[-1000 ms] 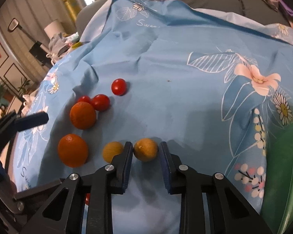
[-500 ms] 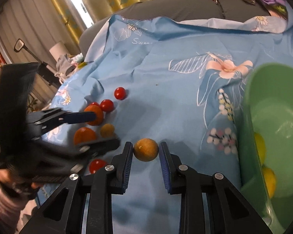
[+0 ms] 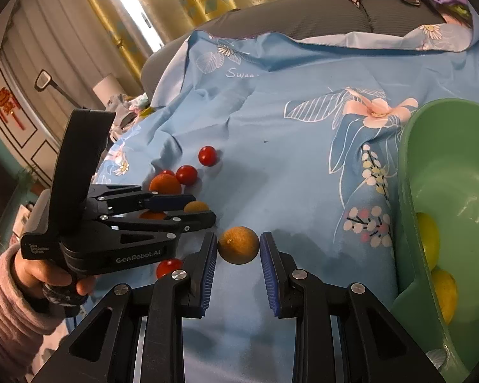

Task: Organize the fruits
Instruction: 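Grasp a small tan fruit with right gripper while left gripper grasps the other, then carry both small tan fruits in the two grippers over the green bowl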

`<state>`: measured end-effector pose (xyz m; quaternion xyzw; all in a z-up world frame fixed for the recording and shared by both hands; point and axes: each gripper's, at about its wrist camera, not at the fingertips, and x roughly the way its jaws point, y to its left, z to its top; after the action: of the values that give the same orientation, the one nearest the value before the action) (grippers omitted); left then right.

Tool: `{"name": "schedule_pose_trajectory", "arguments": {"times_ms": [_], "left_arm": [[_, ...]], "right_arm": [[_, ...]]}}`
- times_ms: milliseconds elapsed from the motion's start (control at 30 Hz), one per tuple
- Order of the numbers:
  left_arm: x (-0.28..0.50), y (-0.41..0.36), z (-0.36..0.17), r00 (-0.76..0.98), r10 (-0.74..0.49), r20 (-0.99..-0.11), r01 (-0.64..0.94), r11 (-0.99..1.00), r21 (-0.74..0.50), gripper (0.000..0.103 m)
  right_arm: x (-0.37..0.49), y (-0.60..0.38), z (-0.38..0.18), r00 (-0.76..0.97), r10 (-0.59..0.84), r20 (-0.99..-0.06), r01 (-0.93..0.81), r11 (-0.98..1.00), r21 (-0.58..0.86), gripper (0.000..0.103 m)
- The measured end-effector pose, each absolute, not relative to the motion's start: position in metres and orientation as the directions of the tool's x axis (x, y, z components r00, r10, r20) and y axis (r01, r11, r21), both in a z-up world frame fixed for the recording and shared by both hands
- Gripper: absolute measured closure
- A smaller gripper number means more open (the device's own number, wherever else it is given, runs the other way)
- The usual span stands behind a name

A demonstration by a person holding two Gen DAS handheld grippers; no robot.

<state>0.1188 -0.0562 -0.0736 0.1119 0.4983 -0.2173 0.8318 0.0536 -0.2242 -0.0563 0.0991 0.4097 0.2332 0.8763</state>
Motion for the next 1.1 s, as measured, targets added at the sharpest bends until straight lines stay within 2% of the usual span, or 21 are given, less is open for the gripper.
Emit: {"name": "schedule_pose_trajectory", "arguments": {"times_ms": [33, 467, 1100], "left_arm": [[0.119, -0.055, -0.073, 0.411, -0.252, -0.876, 0.469, 0.882, -0.033, 0.077], [0.094, -0.041, -0.051, 0.432, -0.317, -0.844, 0.422, 0.899, -0.122, 0.077], [0.043, -0.081, 0.019, 0.501, -0.422, -0.755, 0.521, 0.844, -0.125, 0.077]], "right_arm": [[0.054, -0.224, -0.056, 0.555, 0.490, -0.672, -0.327, 0.871, 0.366, 0.073], [0.033, -0.235, -0.034, 0.602, 0.485, -0.634, -0.323, 0.874, 0.362, 0.073], [-0.006, -0.278, 0.003, 0.714, 0.459, -0.529, -0.286, 0.881, 0.377, 0.073]]}}
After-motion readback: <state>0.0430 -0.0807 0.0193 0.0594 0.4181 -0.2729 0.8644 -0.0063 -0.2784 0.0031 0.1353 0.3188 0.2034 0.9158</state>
